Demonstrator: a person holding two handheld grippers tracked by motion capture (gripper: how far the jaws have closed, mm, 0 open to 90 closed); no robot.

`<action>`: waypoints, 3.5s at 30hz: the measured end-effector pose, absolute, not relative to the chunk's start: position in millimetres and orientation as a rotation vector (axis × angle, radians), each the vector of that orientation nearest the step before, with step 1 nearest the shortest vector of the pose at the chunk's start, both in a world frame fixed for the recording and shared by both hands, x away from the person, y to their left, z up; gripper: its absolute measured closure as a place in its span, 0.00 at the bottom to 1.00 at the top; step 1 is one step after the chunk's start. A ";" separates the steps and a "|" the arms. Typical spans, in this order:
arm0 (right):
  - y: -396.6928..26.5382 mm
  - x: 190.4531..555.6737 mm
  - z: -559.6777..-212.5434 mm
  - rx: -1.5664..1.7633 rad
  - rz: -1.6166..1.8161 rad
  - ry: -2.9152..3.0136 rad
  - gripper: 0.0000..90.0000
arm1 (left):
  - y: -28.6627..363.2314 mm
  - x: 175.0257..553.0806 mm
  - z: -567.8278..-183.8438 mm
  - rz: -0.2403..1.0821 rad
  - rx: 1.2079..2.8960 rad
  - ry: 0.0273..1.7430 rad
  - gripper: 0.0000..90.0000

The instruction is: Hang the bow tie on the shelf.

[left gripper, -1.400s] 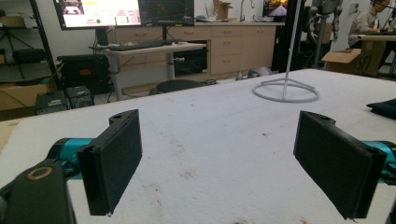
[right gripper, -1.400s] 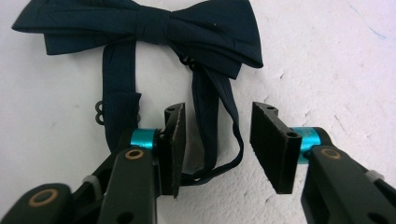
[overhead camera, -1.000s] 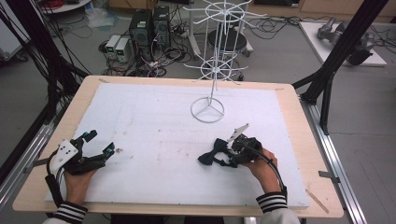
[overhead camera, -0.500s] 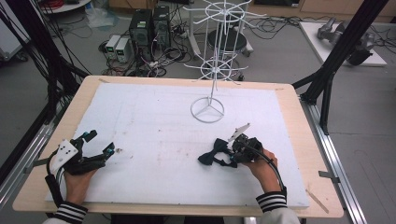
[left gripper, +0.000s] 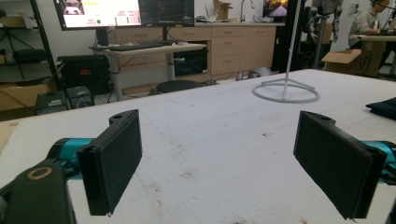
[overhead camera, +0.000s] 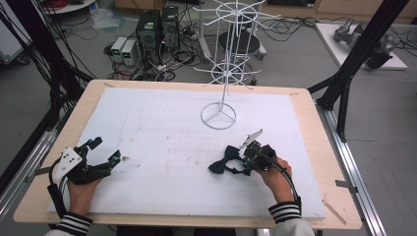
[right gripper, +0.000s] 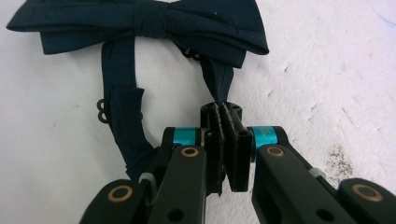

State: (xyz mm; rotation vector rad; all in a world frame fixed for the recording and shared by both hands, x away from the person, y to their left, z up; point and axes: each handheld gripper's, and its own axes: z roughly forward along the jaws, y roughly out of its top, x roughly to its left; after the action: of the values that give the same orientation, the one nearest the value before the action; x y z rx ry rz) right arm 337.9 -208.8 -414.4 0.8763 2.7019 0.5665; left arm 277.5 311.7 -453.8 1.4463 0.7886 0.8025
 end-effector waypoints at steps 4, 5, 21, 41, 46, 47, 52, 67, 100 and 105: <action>-208.4 337.4 -413.2 0.865 0.581 2.689 0.97 | 311.7 277.6 -453.8 0.803 1.446 0.789 0.17; -208.2 336.9 -412.3 0.866 0.588 2.686 0.97 | 311.7 277.5 -453.8 0.802 1.447 0.789 0.17; -213.1 333.2 -409.6 0.850 0.797 2.582 0.97 | 311.7 277.5 -453.8 0.804 1.447 0.788 0.17; -214.6 323.9 -390.6 0.764 1.057 2.316 0.97 | 311.6 277.5 -453.8 0.804 1.447 0.788 0.17; -215.9 322.9 -385.9 0.771 1.153 2.252 0.97 | 311.6 277.5 -453.9 0.803 1.446 0.788 0.17; -216.2 322.6 -384.9 0.771 1.169 2.238 0.97 | 311.6 277.5 -453.8 0.804 1.446 0.788 0.17; -217.2 321.3 -380.5 0.739 1.259 2.181 0.97 | 311.6 277.5 -453.8 0.803 1.446 0.789 0.18; -211.8 317.4 -372.8 0.716 1.374 2.054 0.97 | 311.7 277.5 -453.8 0.803 1.448 0.789 0.17; -203.2 333.8 -327.0 0.717 1.578 1.870 0.97 | 311.6 277.6 -453.7 0.802 1.451 0.789 0.17; -202.3 339.7 -319.7 0.716 1.581 1.856 0.97 | 311.5 277.6 -453.8 0.804 1.449 0.788 0.17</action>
State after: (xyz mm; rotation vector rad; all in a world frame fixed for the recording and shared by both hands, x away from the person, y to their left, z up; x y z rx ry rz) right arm 339.7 -202.3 -319.7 0.7163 1.8559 1.5807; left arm 277.6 311.5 -453.8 1.4489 0.7883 0.8041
